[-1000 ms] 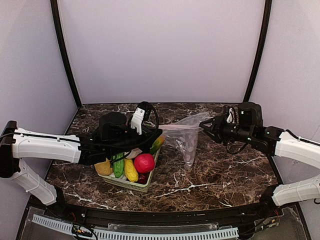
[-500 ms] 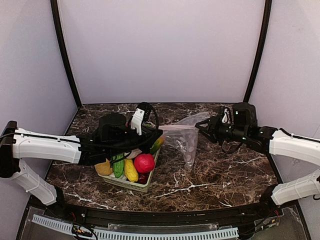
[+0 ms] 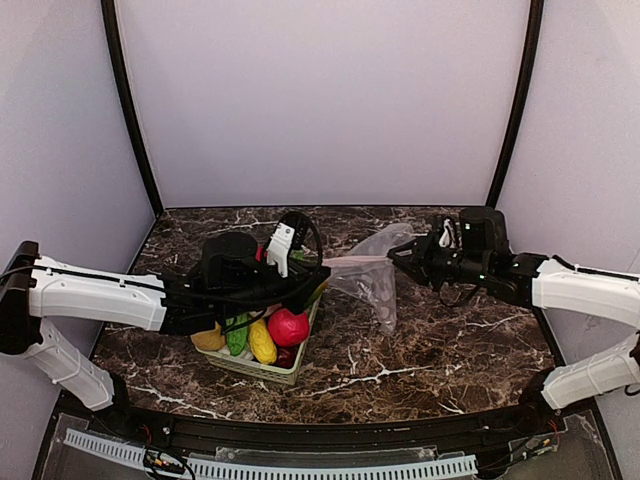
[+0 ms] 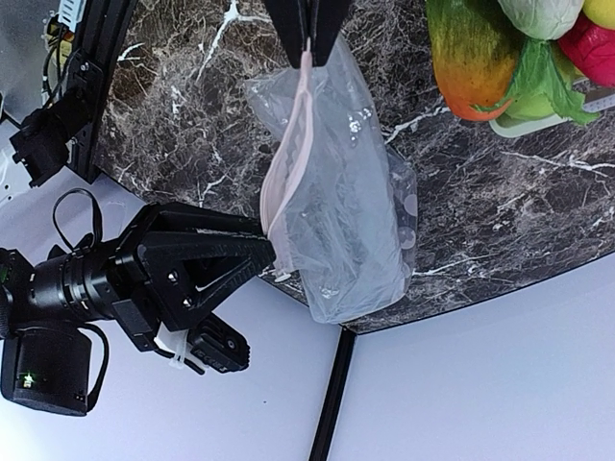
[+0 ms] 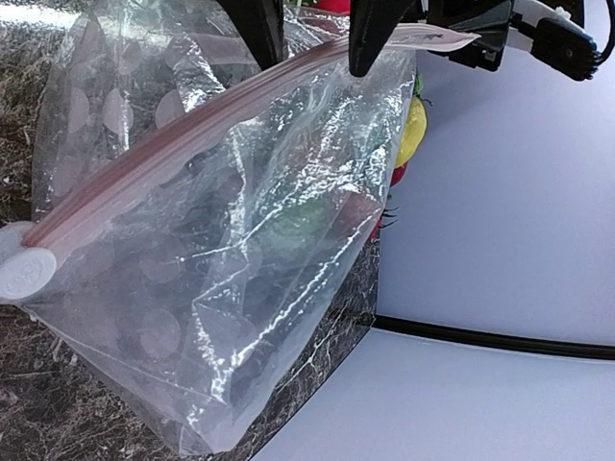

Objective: Place the food in the zip-top bag and seal the zipper
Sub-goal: Pass from the left arm to the right

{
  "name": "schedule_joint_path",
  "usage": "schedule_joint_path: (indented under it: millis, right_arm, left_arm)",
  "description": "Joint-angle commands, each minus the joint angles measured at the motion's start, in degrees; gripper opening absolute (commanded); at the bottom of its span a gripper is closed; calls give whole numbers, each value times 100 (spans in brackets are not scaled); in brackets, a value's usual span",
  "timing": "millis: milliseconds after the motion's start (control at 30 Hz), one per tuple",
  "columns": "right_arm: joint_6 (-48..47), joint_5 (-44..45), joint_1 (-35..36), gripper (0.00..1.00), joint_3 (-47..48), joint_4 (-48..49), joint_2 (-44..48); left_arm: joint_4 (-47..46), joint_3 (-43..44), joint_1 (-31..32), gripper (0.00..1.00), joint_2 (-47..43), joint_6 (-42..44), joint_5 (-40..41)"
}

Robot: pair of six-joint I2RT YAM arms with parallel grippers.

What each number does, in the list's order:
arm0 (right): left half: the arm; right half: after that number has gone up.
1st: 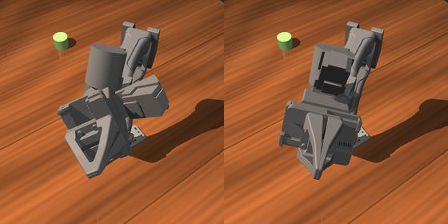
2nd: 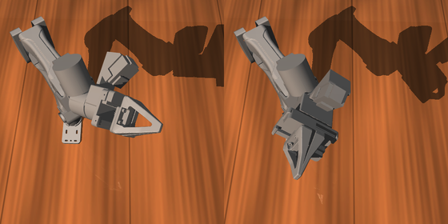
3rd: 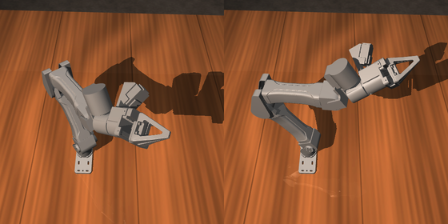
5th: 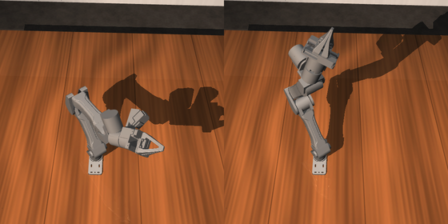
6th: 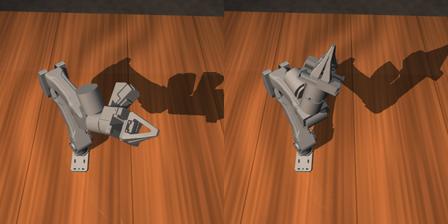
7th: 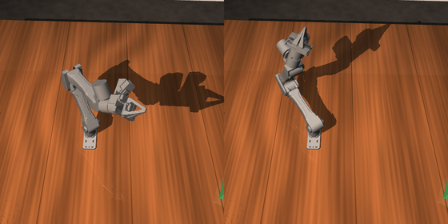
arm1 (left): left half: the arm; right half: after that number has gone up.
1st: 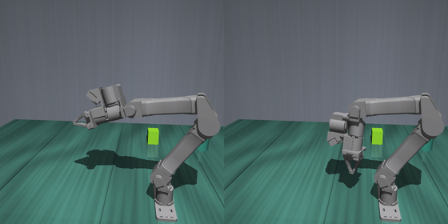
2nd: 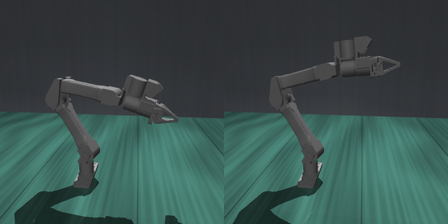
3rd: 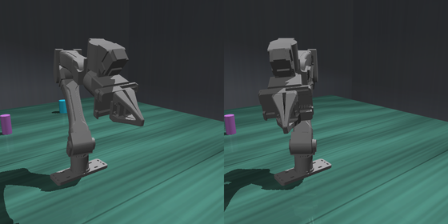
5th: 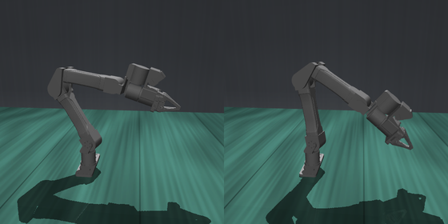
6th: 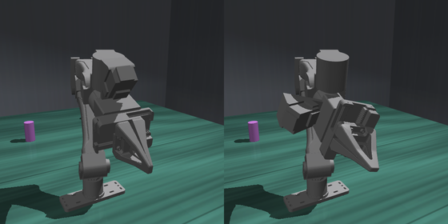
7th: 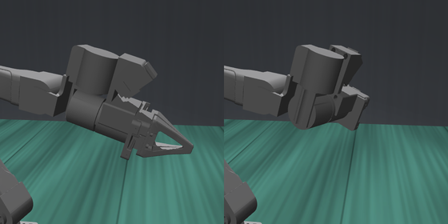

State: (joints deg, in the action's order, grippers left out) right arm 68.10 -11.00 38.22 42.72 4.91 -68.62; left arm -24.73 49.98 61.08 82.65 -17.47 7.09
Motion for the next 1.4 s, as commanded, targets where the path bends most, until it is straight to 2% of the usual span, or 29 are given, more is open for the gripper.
schedule_joint_path:
  millis: [0,267,433,500,533,600,633,667,700,733,767,833,1067,1167,1367]
  right_arm:
    - [26,-90,37,22,-61,283,-95]
    - [31,-161,37,15,-5,421,-266]
    - [-53,-146,28,1,136,432,-375]
    - [-110,-93,26,0,165,432,-355]
    - [-146,-68,9,0,171,426,-325]
    - [-241,-4,-19,0,175,408,-249]
    - [-289,38,-35,0,175,387,-203]
    - [-358,65,-52,0,175,362,-153]
    - [-442,87,-85,0,195,337,-113]
    - [-570,96,-114,0,211,283,-59]
    - [-711,88,-153,0,264,226,-10]
    - [-1174,37,-231,0,429,45,72]
    - [-3074,-348,-425,0,1271,-1089,309]
    - [-3461,-692,-430,0,1344,-1217,334]
    - [-3449,-1355,-429,0,1186,-986,312]
  left_arm:
    - [-58,-78,45,1,85,-149,44]
    - [-136,69,44,1,228,-252,-44]
    - [-231,74,47,1,300,-248,-296]
    - [-208,69,49,2,284,-240,-409]
    - [-170,66,46,5,268,-235,-480]
    - [-82,65,45,19,211,-239,-548]
    - [-48,69,44,30,156,-250,-585]
    - [39,76,44,36,124,-258,-621]
    - [96,107,44,48,59,-285,-672]
    - [237,134,47,52,23,-302,-682]
    - [323,199,46,62,-49,-340,-691]
    - [589,320,45,71,-172,-414,-856]
    - [1654,963,6,92,-408,-624,-872]
    - [2110,1666,-33,93,-117,-758,-1299]
    - [1683,2249,-72,94,548,-1184,-1896]
